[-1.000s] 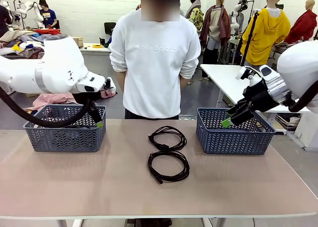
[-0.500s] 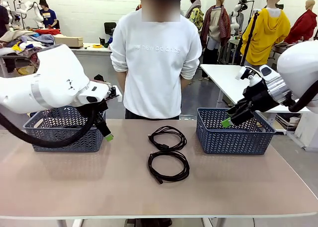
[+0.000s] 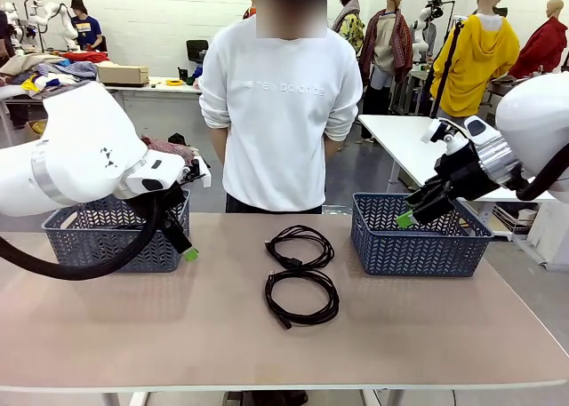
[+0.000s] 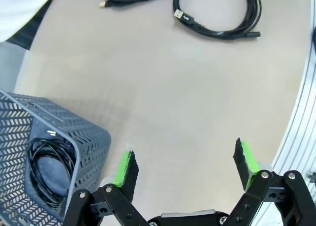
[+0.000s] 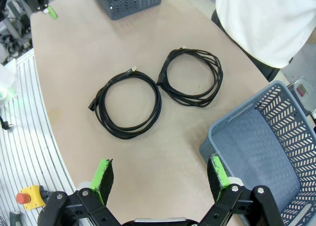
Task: Organize the cables according to human instructions.
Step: Pick up a bundle of cables and place it in the basket indicated by the human.
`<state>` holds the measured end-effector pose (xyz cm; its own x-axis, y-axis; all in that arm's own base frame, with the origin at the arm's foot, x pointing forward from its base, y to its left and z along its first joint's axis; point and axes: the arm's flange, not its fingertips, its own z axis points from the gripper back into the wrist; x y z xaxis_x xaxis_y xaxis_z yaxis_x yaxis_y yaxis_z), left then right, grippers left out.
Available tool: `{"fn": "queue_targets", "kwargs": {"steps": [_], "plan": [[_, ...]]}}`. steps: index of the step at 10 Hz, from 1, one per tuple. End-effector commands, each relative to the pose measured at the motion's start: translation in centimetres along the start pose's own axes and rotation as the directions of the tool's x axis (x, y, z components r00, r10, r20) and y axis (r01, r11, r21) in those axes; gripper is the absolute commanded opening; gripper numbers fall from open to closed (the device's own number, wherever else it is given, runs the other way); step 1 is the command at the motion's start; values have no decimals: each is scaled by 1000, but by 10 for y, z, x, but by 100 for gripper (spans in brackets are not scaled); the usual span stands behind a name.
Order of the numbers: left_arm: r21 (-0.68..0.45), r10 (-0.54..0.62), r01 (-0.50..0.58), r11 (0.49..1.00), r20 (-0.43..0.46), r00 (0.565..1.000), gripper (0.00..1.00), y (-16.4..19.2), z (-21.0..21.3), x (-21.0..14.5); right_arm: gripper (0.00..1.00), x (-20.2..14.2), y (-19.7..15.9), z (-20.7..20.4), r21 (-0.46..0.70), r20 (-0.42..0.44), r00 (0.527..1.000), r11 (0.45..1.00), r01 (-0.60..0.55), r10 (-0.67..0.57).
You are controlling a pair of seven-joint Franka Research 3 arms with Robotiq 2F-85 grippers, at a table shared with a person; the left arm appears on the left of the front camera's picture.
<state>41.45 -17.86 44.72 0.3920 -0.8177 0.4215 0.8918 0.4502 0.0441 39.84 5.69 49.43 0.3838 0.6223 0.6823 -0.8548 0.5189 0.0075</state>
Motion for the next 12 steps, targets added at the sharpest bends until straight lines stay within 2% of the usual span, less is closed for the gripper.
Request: {"fn": "queue_targets", "kwargs": {"steps": [1, 12], "plan": [[1, 1, -1, 1000, -1, 1000, 100, 3, -1, 3, 100, 1, -3, -1, 11, 34, 999, 1000, -10, 10], [1, 1, -1, 1000, -1, 1000, 100, 3, -1, 3, 100, 1, -3, -1, 11, 34, 999, 1000, -10, 10]]}}
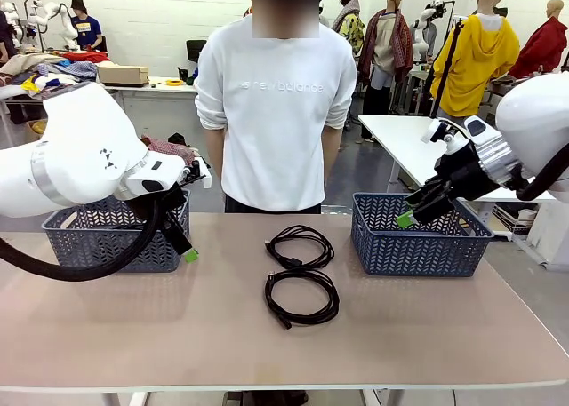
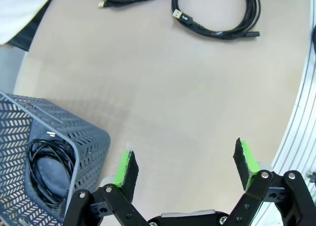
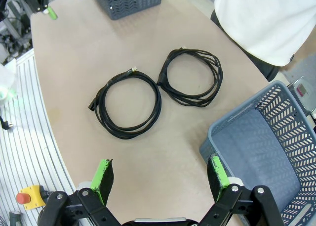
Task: Organize the cables according to human instructions.
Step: Pick up a bundle of cables and place it in the basket indicated by the human.
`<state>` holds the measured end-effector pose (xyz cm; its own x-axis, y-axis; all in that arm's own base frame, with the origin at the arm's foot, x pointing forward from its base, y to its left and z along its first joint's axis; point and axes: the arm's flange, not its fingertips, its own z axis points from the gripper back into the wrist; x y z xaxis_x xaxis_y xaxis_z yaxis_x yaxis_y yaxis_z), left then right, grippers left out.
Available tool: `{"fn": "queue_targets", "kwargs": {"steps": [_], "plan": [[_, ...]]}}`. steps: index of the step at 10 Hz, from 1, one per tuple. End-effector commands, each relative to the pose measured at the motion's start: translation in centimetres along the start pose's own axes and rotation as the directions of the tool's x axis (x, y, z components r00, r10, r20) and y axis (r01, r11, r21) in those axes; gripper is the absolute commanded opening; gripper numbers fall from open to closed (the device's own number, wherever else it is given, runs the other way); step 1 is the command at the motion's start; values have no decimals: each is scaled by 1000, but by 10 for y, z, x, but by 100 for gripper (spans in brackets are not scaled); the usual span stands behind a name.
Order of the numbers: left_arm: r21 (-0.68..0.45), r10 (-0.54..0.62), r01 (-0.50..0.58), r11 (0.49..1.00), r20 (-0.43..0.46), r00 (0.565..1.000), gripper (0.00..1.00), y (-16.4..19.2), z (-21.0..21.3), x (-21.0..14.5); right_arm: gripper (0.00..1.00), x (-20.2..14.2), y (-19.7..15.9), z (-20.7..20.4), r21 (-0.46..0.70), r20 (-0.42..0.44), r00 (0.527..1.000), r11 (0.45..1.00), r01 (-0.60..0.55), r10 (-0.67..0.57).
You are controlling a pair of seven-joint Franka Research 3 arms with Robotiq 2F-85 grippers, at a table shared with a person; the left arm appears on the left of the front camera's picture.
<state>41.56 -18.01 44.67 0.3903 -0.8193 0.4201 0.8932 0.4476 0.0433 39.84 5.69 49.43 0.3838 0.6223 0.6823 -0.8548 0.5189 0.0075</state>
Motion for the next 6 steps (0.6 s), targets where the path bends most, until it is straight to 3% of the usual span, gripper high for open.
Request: {"fn": "queue_targets", "kwargs": {"steps": [1, 6], "plan": [[3, 3, -3, 1000, 1, 1000, 100, 3, 0, 1, 100, 1, -3, -1, 11, 34, 999, 1000, -10, 10], [3, 3, -3, 1000, 1, 1000, 100, 3, 0, 1, 100, 1, -3, -1, 11, 34, 999, 1000, -10, 10]]}}
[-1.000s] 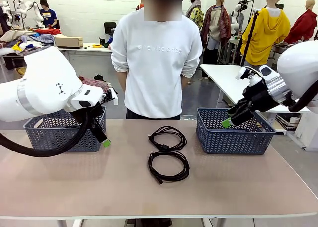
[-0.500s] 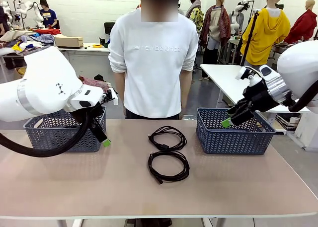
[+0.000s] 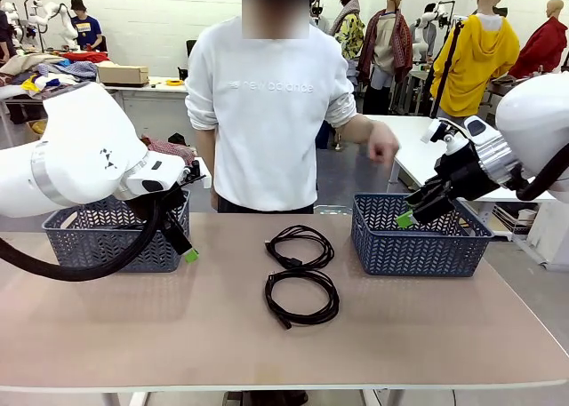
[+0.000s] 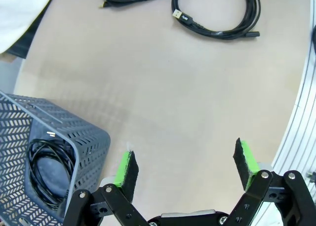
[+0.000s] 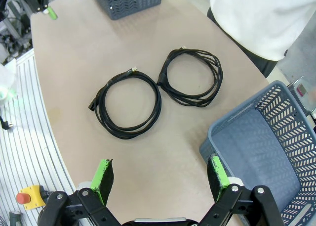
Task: Organize the cables according to human instructions.
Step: Pick up a bundle of cables and place it in the basket indicated by the human.
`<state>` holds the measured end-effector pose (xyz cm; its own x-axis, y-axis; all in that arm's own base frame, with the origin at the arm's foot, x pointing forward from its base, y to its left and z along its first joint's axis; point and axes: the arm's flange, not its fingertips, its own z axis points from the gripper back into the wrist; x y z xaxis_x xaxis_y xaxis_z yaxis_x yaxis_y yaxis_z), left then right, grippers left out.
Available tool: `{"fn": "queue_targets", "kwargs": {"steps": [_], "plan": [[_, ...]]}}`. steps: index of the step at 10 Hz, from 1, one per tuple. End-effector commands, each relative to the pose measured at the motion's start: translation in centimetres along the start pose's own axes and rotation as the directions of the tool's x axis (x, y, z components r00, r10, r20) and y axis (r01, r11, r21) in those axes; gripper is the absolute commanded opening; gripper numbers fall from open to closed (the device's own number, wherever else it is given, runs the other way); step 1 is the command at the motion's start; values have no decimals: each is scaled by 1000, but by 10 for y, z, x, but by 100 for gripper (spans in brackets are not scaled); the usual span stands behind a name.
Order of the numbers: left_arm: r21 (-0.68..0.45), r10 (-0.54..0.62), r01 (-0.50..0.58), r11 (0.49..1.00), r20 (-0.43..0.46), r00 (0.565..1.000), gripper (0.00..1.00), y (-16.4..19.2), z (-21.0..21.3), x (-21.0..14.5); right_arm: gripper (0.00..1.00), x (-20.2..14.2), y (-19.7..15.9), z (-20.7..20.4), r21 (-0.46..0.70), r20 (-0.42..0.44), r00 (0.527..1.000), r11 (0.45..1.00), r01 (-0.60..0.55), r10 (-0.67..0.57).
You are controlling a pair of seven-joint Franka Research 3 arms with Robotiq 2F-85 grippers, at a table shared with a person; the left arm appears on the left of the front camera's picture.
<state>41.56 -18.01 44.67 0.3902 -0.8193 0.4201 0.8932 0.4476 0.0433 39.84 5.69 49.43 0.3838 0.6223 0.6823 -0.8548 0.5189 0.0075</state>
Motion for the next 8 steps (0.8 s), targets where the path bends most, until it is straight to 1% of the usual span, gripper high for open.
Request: {"fn": "queue_targets", "kwargs": {"steps": [1, 8], "plan": [[3, 3, -3, 1000, 1, 1000, 100, 3, 0, 1, 100, 1, -3, -1, 11, 34, 999, 1000, -10, 10], [3, 3, -3, 1000, 1, 1000, 100, 3, 0, 1, 100, 1, -3, -1, 11, 34, 999, 1000, -10, 10]]}}
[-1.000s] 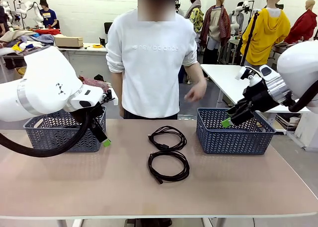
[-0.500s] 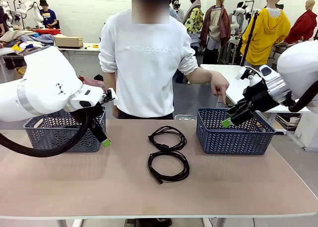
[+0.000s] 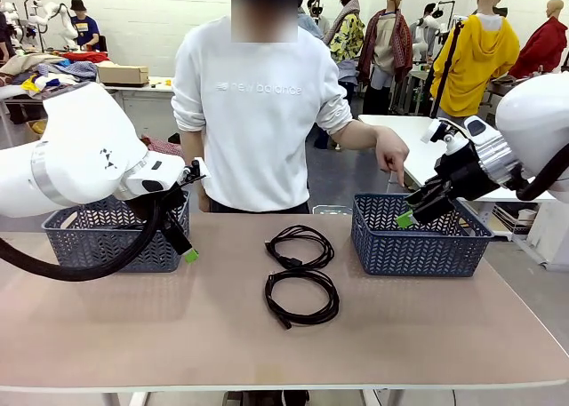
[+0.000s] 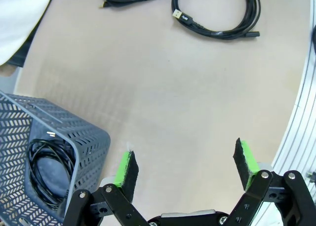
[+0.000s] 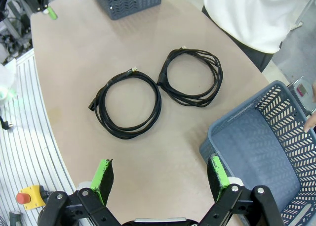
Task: Organize the cables according to human instructions.
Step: Pick up a bundle of cables and place it in the basket indicated by the human.
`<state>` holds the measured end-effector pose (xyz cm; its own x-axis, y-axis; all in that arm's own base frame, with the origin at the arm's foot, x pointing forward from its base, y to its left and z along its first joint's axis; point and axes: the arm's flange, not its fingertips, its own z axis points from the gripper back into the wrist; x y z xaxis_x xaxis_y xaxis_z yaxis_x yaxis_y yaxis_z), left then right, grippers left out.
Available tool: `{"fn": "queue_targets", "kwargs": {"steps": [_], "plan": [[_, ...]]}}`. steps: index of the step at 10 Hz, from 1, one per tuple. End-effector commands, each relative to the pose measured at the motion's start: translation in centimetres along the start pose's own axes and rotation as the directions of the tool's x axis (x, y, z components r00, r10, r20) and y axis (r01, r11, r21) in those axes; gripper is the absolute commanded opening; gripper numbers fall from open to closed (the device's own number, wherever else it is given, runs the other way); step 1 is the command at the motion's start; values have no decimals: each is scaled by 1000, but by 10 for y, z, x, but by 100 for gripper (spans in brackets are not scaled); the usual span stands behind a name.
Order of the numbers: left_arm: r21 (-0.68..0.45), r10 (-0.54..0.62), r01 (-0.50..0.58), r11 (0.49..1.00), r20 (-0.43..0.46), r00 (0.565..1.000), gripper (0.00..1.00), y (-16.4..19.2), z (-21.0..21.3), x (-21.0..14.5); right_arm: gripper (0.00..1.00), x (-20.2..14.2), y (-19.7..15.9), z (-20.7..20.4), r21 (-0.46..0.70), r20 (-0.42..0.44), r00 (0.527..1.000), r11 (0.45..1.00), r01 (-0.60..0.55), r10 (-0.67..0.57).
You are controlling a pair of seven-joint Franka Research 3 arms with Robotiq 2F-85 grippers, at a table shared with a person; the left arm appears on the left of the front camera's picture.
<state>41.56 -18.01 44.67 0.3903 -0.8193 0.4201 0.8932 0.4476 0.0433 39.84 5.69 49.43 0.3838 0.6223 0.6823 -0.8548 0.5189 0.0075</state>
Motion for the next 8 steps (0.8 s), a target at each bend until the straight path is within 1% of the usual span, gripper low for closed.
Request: {"fn": "queue_targets", "kwargs": {"steps": [1, 4, 5, 6, 8], "plan": [[3, 3, -3, 1000, 1, 1000, 100, 3, 0, 1, 100, 1, -3, -1, 11, 34, 999, 1000, -10, 10], [3, 3, -3, 1000, 1, 1000, 100, 3, 0, 1, 100, 1, -3, -1, 11, 34, 999, 1000, -10, 10], [3, 3, -3, 1000, 1, 1000, 100, 3, 0, 1, 100, 0, 0, 0, 0, 0, 1000, 1000, 0, 0], [3, 3, -3, 1000, 1, 1000, 100, 3, 0, 1, 100, 6, 6, -9, -14, -48, 999, 1000, 22, -23], [3, 3, -3, 1000, 1, 1000, 100, 3, 0, 1, 100, 26, 20, -28, -50, -142, 985, 995, 87, -93]]}}
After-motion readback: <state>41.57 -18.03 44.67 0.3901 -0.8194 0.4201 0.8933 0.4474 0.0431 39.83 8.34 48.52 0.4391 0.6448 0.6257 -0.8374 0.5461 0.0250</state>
